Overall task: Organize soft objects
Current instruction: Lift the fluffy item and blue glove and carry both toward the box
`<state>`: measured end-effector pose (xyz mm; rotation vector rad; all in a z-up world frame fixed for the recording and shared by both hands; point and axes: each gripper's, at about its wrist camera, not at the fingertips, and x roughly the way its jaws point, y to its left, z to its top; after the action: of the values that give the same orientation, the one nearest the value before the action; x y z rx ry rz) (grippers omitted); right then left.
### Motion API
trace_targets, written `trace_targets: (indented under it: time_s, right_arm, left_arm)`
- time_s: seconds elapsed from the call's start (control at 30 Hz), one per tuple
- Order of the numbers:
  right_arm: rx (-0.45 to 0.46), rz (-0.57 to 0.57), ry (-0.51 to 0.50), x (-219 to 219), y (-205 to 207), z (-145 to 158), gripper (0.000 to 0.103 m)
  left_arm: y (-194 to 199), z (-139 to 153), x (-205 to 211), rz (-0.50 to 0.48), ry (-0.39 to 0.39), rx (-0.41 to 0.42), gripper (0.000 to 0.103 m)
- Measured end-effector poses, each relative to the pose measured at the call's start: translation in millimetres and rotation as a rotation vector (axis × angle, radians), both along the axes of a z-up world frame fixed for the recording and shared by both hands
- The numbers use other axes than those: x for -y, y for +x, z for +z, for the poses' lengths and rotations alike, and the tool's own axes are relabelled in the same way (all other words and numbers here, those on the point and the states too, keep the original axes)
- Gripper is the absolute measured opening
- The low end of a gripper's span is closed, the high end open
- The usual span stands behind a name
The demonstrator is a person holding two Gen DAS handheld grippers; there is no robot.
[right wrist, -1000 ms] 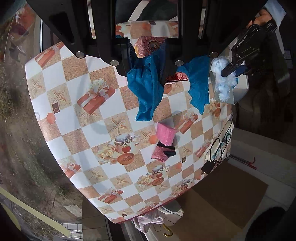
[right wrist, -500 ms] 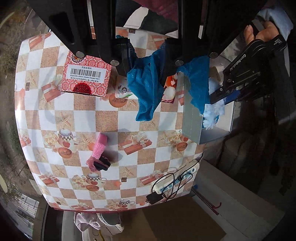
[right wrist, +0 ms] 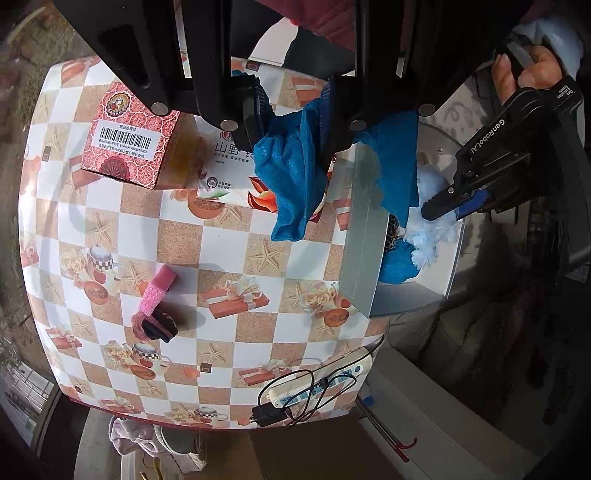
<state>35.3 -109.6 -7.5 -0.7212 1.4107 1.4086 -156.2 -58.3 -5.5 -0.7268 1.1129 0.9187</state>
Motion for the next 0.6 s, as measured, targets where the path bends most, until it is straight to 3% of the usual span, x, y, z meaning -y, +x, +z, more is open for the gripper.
trace_targets:
  time_s: [0.6]
  right_arm:
    - [0.000,0.007,-0.005,0.5,-2.0,-1.2,0.025]
  left_arm:
    - [0.4,2.4,2.5,-0.015,0.010,-0.002,0.019]
